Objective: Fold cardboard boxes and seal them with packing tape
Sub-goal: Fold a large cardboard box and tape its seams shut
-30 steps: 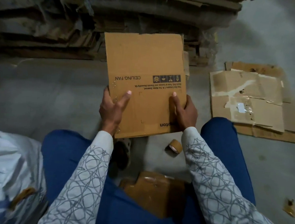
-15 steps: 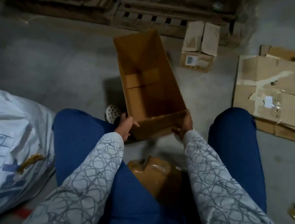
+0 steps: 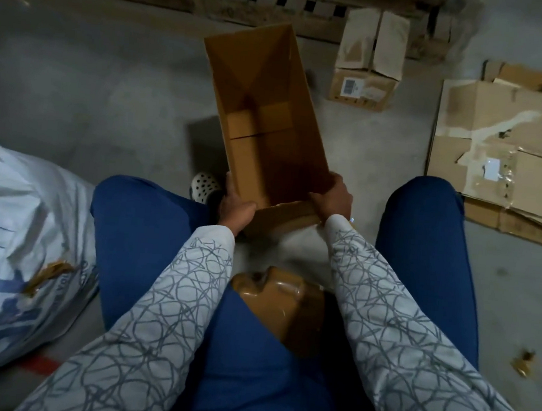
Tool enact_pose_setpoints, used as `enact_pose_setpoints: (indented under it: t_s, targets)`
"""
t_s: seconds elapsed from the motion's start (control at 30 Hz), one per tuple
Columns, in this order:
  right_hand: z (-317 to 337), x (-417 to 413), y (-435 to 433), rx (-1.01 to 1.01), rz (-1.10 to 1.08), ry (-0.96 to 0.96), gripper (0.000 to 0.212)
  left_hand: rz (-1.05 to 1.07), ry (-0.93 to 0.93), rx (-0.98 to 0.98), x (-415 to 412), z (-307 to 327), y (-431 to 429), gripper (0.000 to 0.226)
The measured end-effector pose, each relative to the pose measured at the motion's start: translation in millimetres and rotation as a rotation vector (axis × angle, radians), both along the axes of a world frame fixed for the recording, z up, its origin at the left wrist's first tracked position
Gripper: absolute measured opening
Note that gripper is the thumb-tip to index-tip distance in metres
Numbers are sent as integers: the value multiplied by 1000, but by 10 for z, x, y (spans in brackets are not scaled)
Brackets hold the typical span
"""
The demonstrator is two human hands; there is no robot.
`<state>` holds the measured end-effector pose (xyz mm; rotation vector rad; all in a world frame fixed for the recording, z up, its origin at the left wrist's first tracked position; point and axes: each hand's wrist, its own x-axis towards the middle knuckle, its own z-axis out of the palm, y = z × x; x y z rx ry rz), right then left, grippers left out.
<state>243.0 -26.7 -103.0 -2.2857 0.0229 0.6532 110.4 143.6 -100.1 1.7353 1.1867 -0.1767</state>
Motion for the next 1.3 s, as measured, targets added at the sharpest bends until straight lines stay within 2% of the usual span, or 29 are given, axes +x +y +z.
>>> enact_pose_setpoints:
  t_s: [0.1, 0.2, 0.27, 0.33, 0.4, 0.47, 0.57, 0.67, 0.73, 0.87, 0.97, 1.07, 1.17, 1.27, 1.3]
  targets:
    - [-32, 60, -23, 0, 43, 62, 69, 80, -36, -78, -4, -25, 59, 75]
    - [-23, 90, -30, -47, 99, 96, 70, -20, 18, -72, -2, 1, 116, 65]
    - [11, 84, -55, -133, 183, 108, 67, -166, 115, -35, -25, 15, 104, 67]
    - [48, 87, -99, -209, 305, 107, 66, -300, 188, 8, -39, -34, 107, 79]
    - [75, 103, -140, -239, 372, 80, 63, -320, 190, 27, -26, -132, 99, 86]
    - [91, 119, -158, -253, 394, 44, 61, -238, 153, 66, 30, -109, 37, 71]
    - [23, 95, -131, -216, 367, 1, 72, -23, 104, 168, 122, -48, -40, 41]
    - [-63, 72, -86, -168, 227, 0, 82, 200, 97, 155, 134, 32, -40, 34]
    - [-37, 60, -63, -136, 150, -19, 85, 388, 34, 67, 114, 67, 27, 32]
    - [51, -63, -53, -178, 106, -118, 99, 838, -154, -276, 17, 164, 74, 36]
    - [8, -116, -115, -162, 10, -115, 102, 958, -189, -393, -6, 228, 47, 49]
    - [-27, -86, -142, -205, 39, -147, 97, 742, -91, -218, 8, 123, 88, 39]
    - [-12, 91, -149, -119, 55, 43, 87, 594, -13, -75, 18, 27, 120, 29]
    - [9, 260, -223, 157, -229, 252, 41, 673, -8, -80, 0, -21, 199, 30]
    - [6, 293, -248, 245, -328, 328, 33, 717, -14, -106, -11, -31, 223, 30]
